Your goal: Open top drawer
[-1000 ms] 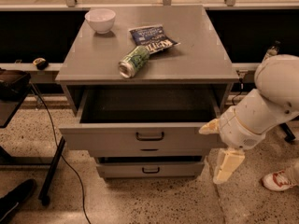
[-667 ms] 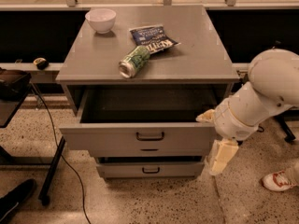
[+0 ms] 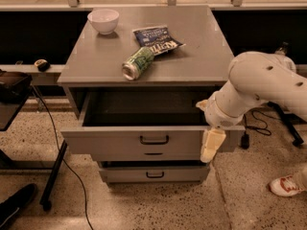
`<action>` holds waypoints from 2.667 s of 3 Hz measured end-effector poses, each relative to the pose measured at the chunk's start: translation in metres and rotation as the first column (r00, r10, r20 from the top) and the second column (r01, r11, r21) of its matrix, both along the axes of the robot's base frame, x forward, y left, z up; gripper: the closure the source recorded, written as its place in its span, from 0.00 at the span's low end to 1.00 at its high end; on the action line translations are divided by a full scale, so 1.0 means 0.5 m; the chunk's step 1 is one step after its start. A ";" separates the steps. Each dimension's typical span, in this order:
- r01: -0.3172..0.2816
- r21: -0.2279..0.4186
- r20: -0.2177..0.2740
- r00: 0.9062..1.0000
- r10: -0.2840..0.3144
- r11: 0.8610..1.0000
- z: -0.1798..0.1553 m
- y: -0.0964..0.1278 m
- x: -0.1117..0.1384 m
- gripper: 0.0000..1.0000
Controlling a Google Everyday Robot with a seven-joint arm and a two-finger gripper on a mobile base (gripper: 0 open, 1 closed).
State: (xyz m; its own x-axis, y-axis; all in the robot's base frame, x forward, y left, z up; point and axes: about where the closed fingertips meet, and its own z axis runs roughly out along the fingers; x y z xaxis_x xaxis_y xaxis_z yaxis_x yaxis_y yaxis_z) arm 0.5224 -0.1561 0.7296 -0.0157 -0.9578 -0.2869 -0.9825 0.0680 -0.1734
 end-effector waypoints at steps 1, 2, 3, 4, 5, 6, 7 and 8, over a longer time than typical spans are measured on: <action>0.037 -0.043 -0.033 0.999 -0.039 0.998 -0.057 0.002 0.035 0.00; 0.024 -0.076 -0.072 0.997 -0.030 0.997 -0.095 0.018 0.041 0.02; 0.006 -0.086 -0.105 0.994 -0.015 0.996 -0.111 0.024 0.024 0.17; -0.010 -0.095 -0.116 0.993 -0.001 0.995 -0.106 0.022 0.001 0.20; -0.033 -0.080 -0.133 0.991 0.022 0.996 -0.096 0.023 -0.032 0.20; -0.060 -0.055 -0.150 0.987 0.051 0.997 -0.080 0.026 -0.079 0.20; -0.067 0.009 -0.157 0.985 0.068 0.998 -0.053 0.018 -0.121 0.21; -0.070 0.058 -0.128 0.989 0.077 0.996 -0.009 0.005 -0.147 0.20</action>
Offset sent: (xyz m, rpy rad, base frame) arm 0.0249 0.0182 -0.0678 -0.1128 0.1167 -0.0152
